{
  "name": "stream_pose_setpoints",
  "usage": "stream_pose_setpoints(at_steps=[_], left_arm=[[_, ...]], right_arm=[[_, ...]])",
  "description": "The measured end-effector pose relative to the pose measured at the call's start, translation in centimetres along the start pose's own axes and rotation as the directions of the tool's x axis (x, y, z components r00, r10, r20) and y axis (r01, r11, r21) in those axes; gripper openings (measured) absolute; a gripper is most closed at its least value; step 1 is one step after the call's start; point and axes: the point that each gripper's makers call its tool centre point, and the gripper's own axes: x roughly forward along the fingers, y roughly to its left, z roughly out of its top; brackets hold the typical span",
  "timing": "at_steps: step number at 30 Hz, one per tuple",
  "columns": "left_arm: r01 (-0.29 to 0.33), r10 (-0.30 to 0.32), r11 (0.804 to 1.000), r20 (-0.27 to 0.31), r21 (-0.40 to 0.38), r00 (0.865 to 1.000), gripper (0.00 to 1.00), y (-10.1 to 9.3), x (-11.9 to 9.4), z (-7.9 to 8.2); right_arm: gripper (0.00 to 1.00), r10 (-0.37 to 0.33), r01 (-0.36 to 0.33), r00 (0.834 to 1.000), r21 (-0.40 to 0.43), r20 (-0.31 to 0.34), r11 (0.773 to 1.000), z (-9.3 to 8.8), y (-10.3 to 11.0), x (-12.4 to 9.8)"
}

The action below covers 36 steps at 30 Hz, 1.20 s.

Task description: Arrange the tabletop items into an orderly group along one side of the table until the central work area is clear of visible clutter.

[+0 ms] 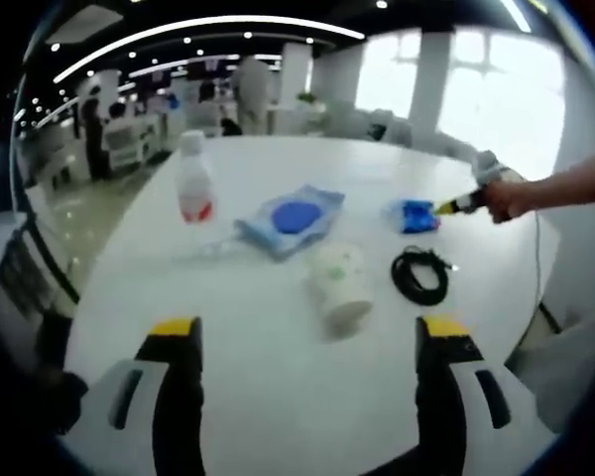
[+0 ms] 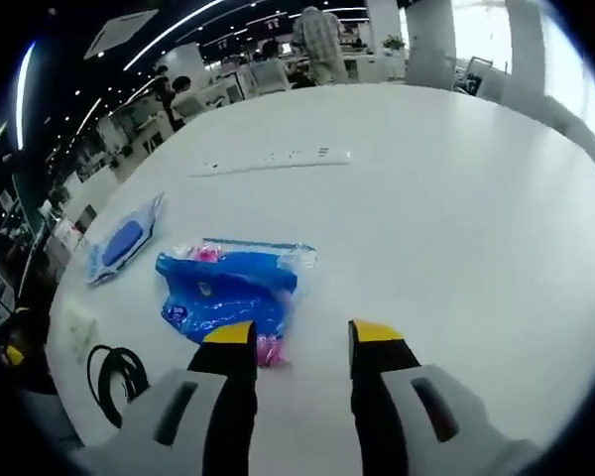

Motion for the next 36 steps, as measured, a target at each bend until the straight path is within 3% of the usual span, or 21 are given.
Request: stream_pose_setpoints(at_steps=[10, 26, 29, 33, 36], left_arm=[[0.013, -0.013, 1.0, 0.01, 0.001, 1.0, 0.87, -0.1, 0.4, 0.2], [0.012, -0.012, 1.0, 0.02, -0.016, 1.0, 0.89, 0.1, 0.2, 0.4], [0.011, -0.01, 1.0, 0.025, -0.014, 1.0, 0.89, 0.1, 0.1, 0.6], [0.006, -0.006, 1.0, 0.021, 0.001, 1.0, 0.89, 0.2, 0.1, 0.5], [-0.001, 0.001, 1.0, 0.017, 0.002, 1.0, 0.89, 0.3, 0.0, 0.4]], right_arm=[[0.51, 0.039, -0.038, 0.999, 0.084, -0.005, 0.996, -0.4, 1.9, -1.0], [0.6, 0.111, -0.119, 0.992, 0.176, 0.054, 0.977, -0.2, 5.8, -3.4], [0.63, 0.112, -0.119, 0.992, 0.166, 0.053, 0.979, -0.7, 6.4, -4.2], [0.67, 0.101, -0.104, 0.994, 0.08, 0.036, 0.991, -1.4, 6.4, -5.2], [0.67, 0.111, -0.114, 0.993, 0.096, 0.038, 0.989, -2.1, 6.6, -6.0]])
